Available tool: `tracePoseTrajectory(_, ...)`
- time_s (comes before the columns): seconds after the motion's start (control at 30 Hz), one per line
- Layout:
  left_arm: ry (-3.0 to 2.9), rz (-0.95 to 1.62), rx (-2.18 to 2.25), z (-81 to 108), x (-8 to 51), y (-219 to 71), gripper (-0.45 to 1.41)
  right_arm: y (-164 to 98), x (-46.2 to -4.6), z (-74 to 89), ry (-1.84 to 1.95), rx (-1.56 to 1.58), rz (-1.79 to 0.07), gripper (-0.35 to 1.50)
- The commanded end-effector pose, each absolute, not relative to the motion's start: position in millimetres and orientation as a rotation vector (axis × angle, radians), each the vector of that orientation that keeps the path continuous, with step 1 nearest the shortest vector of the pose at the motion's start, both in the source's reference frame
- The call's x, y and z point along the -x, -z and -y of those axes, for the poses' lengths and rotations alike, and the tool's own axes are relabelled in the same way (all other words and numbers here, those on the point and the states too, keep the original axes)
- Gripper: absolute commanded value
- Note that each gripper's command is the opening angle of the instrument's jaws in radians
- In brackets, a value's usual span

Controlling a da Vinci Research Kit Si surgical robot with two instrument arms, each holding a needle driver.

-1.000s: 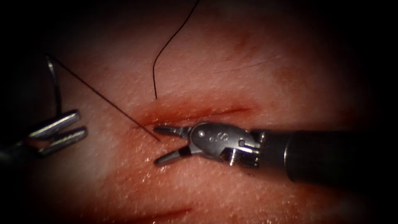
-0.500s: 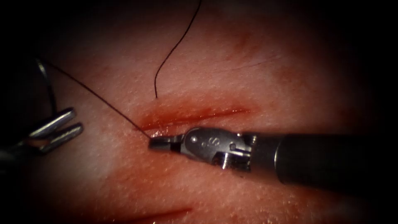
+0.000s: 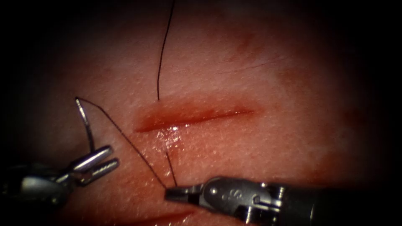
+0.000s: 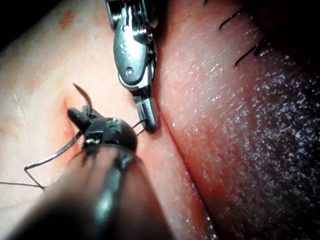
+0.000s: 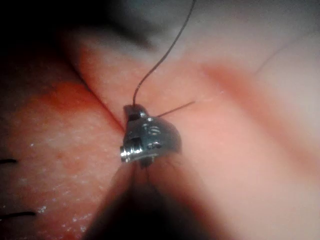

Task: Wound Closure
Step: Grip suture near skin and pull away to lengthen working end. Repeat until only a short tail is left.

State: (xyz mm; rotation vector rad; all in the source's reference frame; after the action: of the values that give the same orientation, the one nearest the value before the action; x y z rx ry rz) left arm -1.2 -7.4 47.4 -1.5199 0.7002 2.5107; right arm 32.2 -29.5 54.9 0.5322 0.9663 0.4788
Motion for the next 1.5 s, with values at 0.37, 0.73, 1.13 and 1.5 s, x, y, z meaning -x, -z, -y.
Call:
tracePoseTrajectory(0.37, -2.522, -0.687, 1.437, 5.8, -1.0, -46.9, -0.45, -52.4, -34.8, 27.4, -0.360, -0.415, -1.200, 1.33)
tracePoseTrajectory(0.73, -2.506, -0.830, 1.236, 1.9, -7.7, -47.4, -0.45, -54.8, -32.8, 21.2, -0.282, -0.240, -1.203, 1.40)
tracePoseTrajectory(1.13, -2.503, -0.842, 1.220, 1.8, -6.7, -49.0, -0.45, -60.6, -34.7, 17.6, -0.266, -0.182, -1.126, 1.33)
tracePoseTrajectory(1.5, -2.503, -0.840, 1.222, 1.5, -6.6, -49.2, -0.45, -61.5, -33.9, 18.5, -0.176, -0.262, -1.013, -0.35)
